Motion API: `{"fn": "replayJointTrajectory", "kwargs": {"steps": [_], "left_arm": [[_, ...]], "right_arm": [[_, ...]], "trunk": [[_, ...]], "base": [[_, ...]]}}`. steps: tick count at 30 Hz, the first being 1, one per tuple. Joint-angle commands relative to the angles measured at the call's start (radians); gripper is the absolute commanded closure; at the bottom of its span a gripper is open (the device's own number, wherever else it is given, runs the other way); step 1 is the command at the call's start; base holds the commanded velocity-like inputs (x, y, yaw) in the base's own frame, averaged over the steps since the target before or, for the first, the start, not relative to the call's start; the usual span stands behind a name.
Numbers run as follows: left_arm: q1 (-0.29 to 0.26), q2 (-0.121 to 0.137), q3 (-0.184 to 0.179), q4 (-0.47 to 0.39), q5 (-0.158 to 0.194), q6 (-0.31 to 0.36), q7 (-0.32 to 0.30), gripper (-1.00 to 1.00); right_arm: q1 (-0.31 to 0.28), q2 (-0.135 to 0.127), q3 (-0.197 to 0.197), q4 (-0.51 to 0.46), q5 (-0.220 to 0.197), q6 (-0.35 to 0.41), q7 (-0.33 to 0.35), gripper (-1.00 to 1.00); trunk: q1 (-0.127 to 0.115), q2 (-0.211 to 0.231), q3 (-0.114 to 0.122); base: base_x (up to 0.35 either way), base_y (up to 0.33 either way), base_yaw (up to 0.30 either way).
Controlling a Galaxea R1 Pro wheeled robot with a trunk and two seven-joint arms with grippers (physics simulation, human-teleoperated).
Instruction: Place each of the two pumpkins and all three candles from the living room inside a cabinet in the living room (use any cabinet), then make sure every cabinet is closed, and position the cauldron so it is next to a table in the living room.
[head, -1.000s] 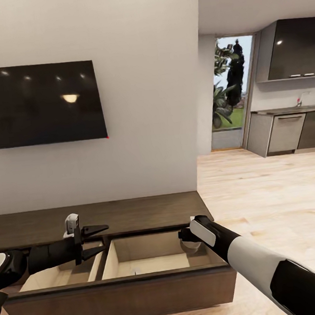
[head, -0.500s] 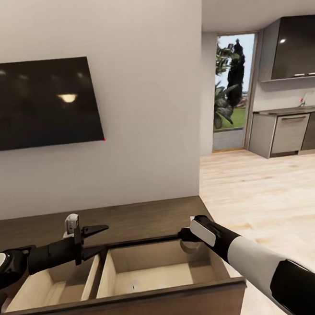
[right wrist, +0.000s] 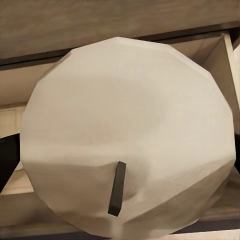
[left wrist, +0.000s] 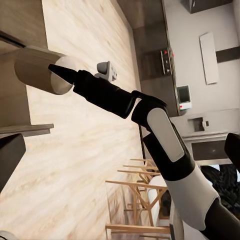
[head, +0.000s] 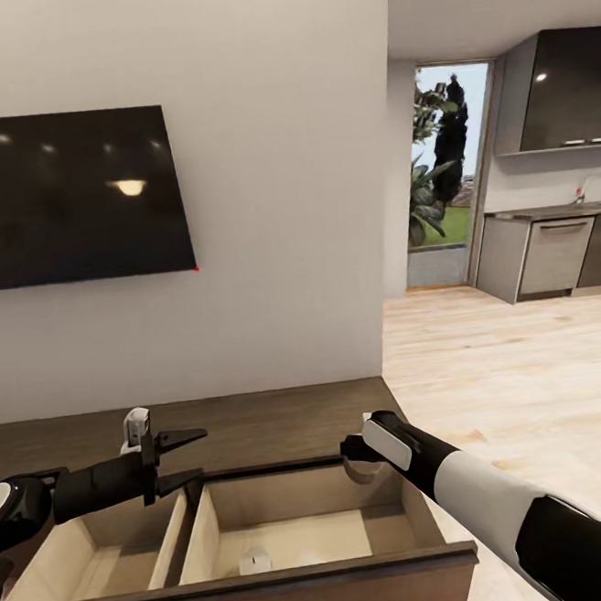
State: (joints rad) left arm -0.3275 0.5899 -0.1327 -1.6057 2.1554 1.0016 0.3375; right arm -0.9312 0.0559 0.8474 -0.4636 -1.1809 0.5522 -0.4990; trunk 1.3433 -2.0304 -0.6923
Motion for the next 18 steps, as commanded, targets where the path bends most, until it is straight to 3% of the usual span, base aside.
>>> {"fn": "replayJointTrajectory", "kwargs": {"steps": [1,18], "left_arm": [[-0.001,0.001,-0.001,0.000,0.011,0.000,0.009,-1.00],[-0.001,0.001,-0.001,0.001,0.011,0.000,0.009,-1.00]], "right_arm": [[-0.001,-0.001,0.007,-0.001,-0.009,0.001,-0.009,1.00],[-0.001,0.000,0.006,0.005,-0.011,0.011,-0.009,1.00]], "trunk": [[0.004,-0.008,-0.004],[0.069,-0.127,-0.058]], "base": [[0.000,0.000,0.000],[0.000,0.000,0.000]]}}
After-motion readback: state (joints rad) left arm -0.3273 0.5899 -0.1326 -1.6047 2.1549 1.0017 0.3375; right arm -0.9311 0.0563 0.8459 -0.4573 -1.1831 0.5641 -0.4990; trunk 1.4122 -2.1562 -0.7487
